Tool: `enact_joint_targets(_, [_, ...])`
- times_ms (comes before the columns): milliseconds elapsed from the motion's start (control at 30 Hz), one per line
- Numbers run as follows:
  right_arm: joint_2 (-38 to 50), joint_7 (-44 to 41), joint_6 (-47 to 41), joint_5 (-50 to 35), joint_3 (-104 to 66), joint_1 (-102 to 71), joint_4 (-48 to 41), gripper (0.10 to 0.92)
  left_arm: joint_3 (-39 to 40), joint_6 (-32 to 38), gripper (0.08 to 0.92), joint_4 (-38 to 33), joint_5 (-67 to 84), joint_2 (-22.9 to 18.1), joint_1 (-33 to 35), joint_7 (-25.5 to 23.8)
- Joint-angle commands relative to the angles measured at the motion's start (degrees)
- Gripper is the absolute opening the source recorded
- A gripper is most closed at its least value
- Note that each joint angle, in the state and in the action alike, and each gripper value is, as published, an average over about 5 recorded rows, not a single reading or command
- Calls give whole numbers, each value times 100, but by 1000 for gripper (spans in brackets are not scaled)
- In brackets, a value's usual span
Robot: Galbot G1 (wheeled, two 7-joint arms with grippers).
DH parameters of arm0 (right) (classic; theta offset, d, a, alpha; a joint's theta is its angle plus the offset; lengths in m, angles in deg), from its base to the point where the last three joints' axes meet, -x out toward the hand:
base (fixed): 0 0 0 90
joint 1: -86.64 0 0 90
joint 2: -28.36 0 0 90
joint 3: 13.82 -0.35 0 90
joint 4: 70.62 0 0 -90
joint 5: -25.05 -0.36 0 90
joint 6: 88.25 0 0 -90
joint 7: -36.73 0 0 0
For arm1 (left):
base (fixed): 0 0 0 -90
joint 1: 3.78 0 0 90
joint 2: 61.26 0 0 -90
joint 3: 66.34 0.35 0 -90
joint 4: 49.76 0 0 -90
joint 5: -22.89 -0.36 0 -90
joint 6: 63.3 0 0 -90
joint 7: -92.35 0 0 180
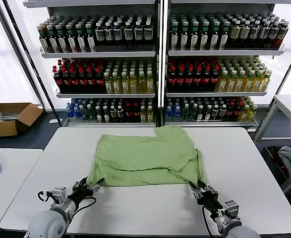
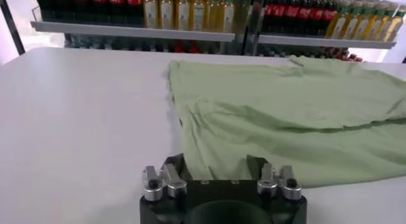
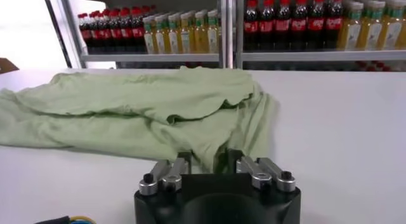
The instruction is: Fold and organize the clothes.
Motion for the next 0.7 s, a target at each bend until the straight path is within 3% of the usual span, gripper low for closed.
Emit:
enact_joint_targets(33, [-9, 127, -86, -169, 9, -19, -39, 169, -34, -9, 536, 94, 30, 88, 9, -153])
enact_joint_targets(167, [36, 240, -248, -479, -111, -55, 51, 107, -79, -8, 415, 85, 49, 177, 30, -229])
enact_joint_targets(500, [136, 171, -495, -878, -339, -469, 564, 106, -192, -15, 136, -154, 42, 254, 252, -279])
enact_joint_targets(700, [142, 150, -561, -1044, -596, -996, 1111, 106, -428, -67, 93, -458, -29, 271, 636, -291])
